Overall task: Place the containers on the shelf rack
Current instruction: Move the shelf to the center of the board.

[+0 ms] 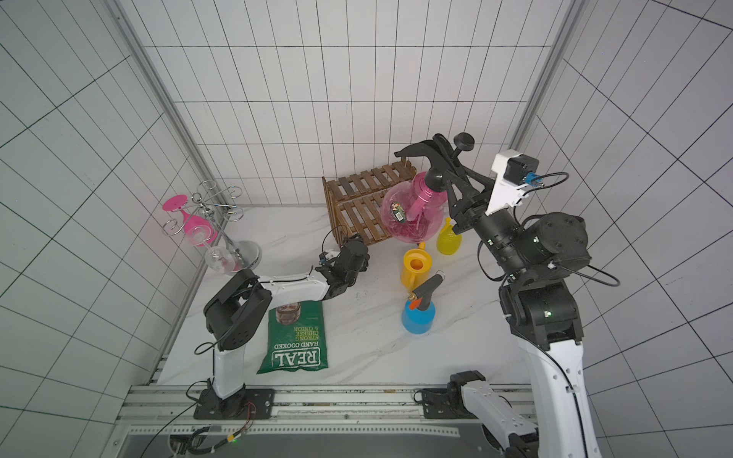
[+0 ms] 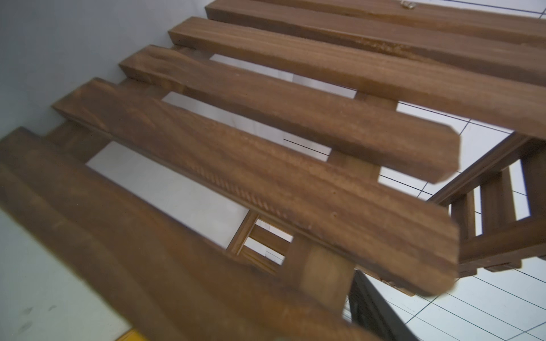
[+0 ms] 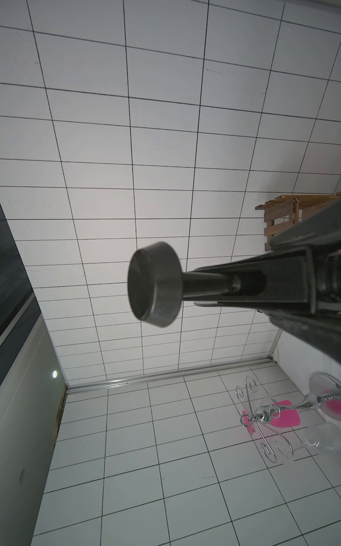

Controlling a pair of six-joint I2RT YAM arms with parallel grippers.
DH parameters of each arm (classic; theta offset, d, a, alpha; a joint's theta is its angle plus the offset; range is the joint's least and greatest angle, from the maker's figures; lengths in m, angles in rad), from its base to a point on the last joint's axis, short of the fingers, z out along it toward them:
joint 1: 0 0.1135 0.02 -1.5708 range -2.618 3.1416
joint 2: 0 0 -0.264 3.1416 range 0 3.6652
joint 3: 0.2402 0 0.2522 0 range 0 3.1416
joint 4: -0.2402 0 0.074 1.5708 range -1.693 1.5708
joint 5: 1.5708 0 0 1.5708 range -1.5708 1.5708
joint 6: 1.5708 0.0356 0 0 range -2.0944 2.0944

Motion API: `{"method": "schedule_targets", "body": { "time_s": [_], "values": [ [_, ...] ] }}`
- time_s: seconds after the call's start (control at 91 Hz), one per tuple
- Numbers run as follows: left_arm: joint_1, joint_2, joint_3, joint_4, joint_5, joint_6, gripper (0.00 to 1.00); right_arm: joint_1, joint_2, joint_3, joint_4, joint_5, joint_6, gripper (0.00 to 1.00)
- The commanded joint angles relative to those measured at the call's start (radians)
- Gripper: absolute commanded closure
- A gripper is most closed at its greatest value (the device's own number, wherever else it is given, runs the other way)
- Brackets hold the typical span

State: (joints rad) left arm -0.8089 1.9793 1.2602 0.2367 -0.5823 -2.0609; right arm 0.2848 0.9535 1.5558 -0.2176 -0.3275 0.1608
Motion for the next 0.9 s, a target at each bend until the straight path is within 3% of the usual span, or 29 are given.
{"method": "schedule_targets", "body": {
  "time_s": [0.0, 0.044, 0.363, 0.638, 0.89],
  "values": [
    [0.011, 0.013, 0.005, 0.005, -0.008, -0.029, 0.46, 0.014, -0.010, 0.010, 0.068, 0.016, -0.017, 1.00],
    [0.012, 0.009, -0.006, 0.015, -0.002, -0.031, 0.51, 0.016, -0.010, 0.010, 0.066, 0.017, -0.020, 1.00],
    [0.018, -0.115, -0.150, 0.059, 0.041, 0.033, 0.63, 0.017, -0.005, 0.009, 0.043, 0.038, -0.062, 1.00],
    [0.026, -0.289, -0.331, 0.039, 0.156, 0.123, 0.63, 0.019, 0.048, 0.024, 0.041, 0.025, -0.100, 1.00],
    [-0.030, -0.416, -0.462, -0.027, 0.214, 0.156, 0.61, 0.027, 0.159, 0.106, 0.036, -0.011, -0.140, 1.00]
  ]
}}
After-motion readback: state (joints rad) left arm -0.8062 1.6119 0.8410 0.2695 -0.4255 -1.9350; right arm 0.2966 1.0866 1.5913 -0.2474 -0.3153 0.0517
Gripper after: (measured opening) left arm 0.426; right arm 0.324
